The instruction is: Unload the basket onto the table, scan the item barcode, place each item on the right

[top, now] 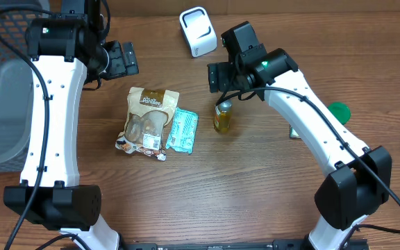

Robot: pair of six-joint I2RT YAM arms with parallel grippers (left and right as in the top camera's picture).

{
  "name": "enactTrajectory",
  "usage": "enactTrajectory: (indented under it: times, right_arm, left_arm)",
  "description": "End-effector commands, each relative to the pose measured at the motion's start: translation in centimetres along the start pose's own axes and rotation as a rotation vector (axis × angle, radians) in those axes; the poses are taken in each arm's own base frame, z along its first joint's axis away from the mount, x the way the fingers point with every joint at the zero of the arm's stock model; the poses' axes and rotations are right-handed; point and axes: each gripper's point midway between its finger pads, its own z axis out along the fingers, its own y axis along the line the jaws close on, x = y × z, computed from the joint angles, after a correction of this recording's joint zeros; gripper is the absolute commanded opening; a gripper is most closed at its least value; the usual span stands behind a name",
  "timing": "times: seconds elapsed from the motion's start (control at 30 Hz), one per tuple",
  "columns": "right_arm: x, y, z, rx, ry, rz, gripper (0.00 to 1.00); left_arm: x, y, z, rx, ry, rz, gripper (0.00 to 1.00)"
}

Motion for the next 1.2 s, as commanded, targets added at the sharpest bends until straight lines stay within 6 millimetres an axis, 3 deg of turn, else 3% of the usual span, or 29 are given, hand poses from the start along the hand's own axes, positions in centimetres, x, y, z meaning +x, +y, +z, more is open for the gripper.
enactTrajectory:
  times: [0.0,0.43,0.67,0.93,1.17]
  right_arm:
    - [-0.1,0.4,-0.2,-0.017,-0.001,0.045,0.8]
    - [1.7,2.6,-0.3,-0.007,0.032,-0.014,0.8]
    - [3.9,1.3,0.1,0.068,0.098,0.04,0.81]
    - [6.6,0.3,2.4,0.094,0.154,0.035,0.81]
    - [7.4,0.0,3.1,0.099,0.166,0.033,0.81]
  left_arm:
    - [-0.3,-0.5,-0.3,0.013,-0.014,0.017,1.0]
    - [-0.3,-0.5,-0.3,0.013,-0.014,0.017,1.0]
    - [-0.3,-0.5,-0.3,0.013,-0.014,0.017,0.99]
    - [-0.3,-0.5,-0.3,0.013,-0.014,0.017,1.0]
    - [-0.3,-0.5,-0.3,0.013,-0.014,0.017,0.99]
